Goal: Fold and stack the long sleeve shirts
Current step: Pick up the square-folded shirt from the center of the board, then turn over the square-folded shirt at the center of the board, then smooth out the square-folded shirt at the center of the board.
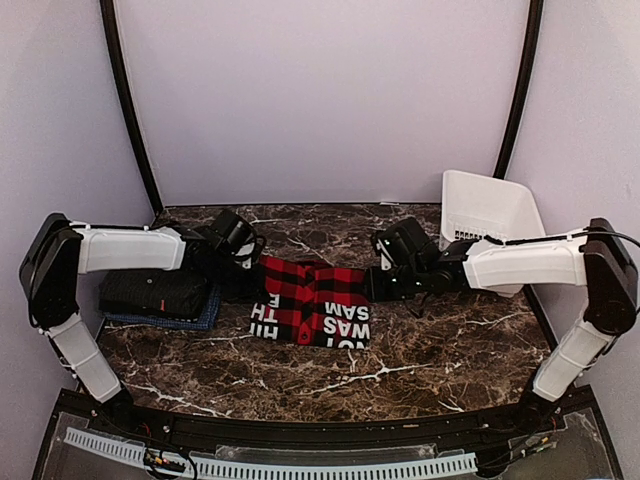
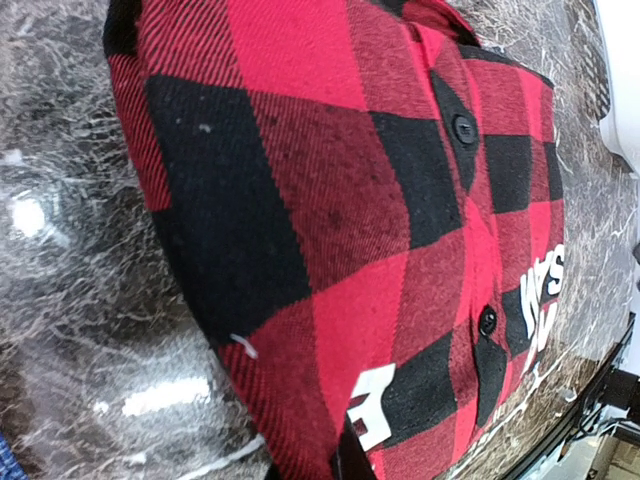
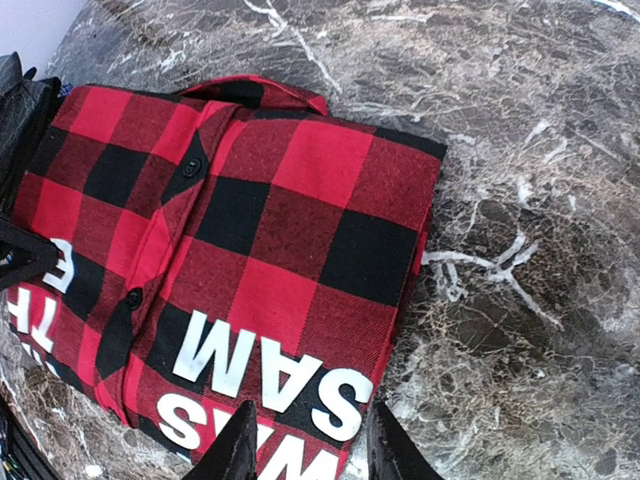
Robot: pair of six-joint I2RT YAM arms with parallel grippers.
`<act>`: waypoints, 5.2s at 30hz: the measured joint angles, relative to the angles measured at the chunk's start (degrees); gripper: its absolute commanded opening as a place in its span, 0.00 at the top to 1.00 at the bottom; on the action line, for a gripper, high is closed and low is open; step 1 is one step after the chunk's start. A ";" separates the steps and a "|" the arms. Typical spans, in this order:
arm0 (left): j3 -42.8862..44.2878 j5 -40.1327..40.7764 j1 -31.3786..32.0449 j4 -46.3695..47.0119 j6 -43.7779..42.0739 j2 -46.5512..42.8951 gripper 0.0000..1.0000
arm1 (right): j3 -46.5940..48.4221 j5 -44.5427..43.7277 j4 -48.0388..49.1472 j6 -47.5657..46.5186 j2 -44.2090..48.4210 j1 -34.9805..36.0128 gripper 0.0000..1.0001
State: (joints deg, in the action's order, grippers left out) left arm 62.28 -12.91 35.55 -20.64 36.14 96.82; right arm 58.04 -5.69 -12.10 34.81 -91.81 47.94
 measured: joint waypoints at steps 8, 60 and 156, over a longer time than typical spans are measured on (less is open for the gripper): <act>2.91 1.38 -0.70 -6.97 -4.44 -4.96 1.00 | 1.16 3.32 1.46 0.26 -6.21 0.02 0.71; 15.72 -15.43 -0.37 -2.03 -6.01 0.66 1.00 | 28.22 18.69 30.05 13.18 -42.86 10.78 0.84; -3.43 -13.86 4.90 15.23 7.93 9.33 0.83 | 3.72 -1.46 0.68 -0.48 -15.04 0.52 0.97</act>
State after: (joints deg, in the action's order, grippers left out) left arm 58.85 -26.76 40.45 -5.41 44.07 106.15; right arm 61.76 -7.16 -11.42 34.33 -106.85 48.47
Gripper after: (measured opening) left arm 0.371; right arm 0.163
